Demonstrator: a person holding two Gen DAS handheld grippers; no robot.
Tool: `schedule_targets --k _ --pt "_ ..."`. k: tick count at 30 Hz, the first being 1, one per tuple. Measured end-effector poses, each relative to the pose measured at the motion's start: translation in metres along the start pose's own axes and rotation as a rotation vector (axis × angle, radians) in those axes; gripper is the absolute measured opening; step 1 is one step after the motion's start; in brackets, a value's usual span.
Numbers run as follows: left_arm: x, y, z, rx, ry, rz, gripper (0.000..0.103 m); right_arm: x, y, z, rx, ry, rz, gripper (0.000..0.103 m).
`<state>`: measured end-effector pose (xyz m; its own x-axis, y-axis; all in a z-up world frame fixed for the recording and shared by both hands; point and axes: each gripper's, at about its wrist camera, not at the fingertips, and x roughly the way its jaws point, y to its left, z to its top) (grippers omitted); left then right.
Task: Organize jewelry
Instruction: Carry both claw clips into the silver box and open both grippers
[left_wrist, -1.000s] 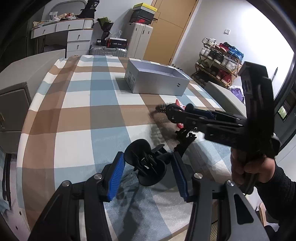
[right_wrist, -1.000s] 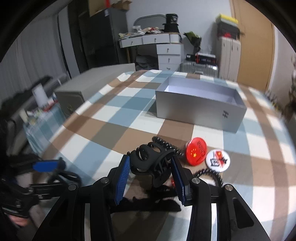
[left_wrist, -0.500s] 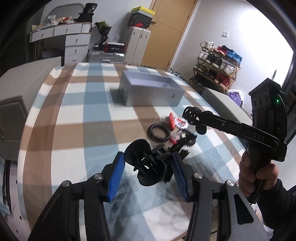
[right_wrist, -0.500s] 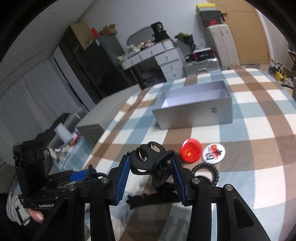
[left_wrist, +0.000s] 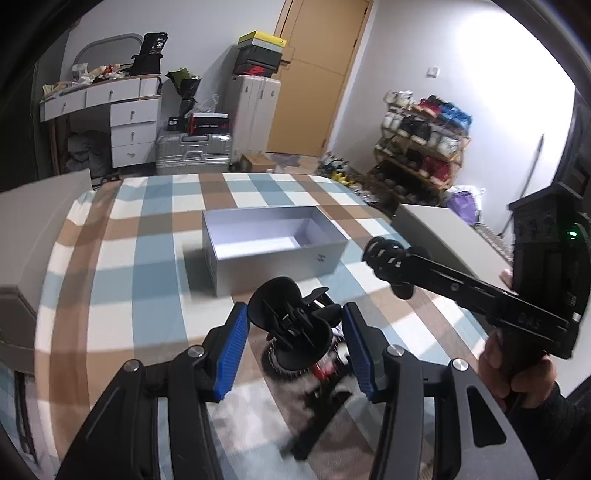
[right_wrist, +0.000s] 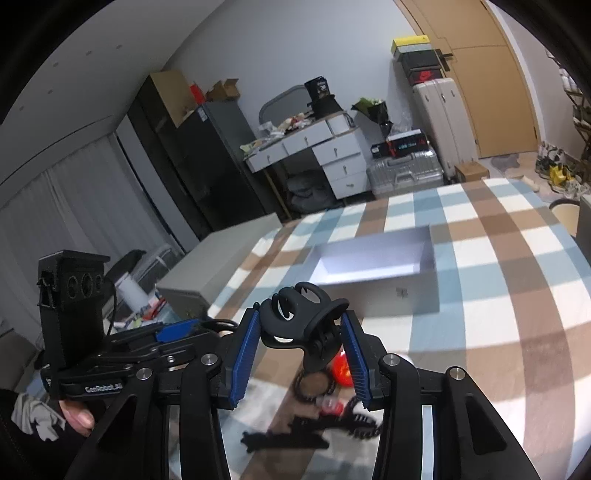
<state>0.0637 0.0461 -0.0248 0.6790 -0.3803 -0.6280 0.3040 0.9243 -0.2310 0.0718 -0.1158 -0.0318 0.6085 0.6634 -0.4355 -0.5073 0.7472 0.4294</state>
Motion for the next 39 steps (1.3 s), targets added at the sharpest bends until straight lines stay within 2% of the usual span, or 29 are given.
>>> schedule_targets --k 8,10,15,19,25,30,36,39 --pt "0.019 -0.002 0.035 0.049 -0.003 0.037 0.046 0.018 -0.013 0.036 -0.041 0.016 0.007 0.044" --pt "0.030 -0.001 0.045 0.055 -0.003 0.107 0.046 0.028 -0.019 0.047 -0.040 0.025 0.000 0.044" --pt "0.057 0.009 0.068 0.048 0.002 0.109 0.046 0.064 -0.039 0.071 0.000 0.086 0.006 0.044" --pt "0.076 0.014 0.077 0.036 0.010 0.088 0.046 0.095 -0.054 0.077 0.023 0.138 -0.017 0.044" --pt "0.099 0.028 0.071 -0.015 0.071 0.045 0.046 0.124 -0.072 0.076 0.060 0.176 -0.051 0.044" --pt "0.106 0.036 0.071 -0.061 0.112 0.022 0.046 0.145 -0.077 0.070 0.081 0.259 -0.066 0.046" --pt "0.108 0.038 0.071 -0.093 0.124 0.004 0.046 0.142 -0.080 0.069 0.091 0.223 -0.069 0.061" --pt "0.107 0.038 0.071 -0.094 0.133 -0.013 0.046 0.135 -0.081 0.070 0.098 0.209 -0.065 0.064"
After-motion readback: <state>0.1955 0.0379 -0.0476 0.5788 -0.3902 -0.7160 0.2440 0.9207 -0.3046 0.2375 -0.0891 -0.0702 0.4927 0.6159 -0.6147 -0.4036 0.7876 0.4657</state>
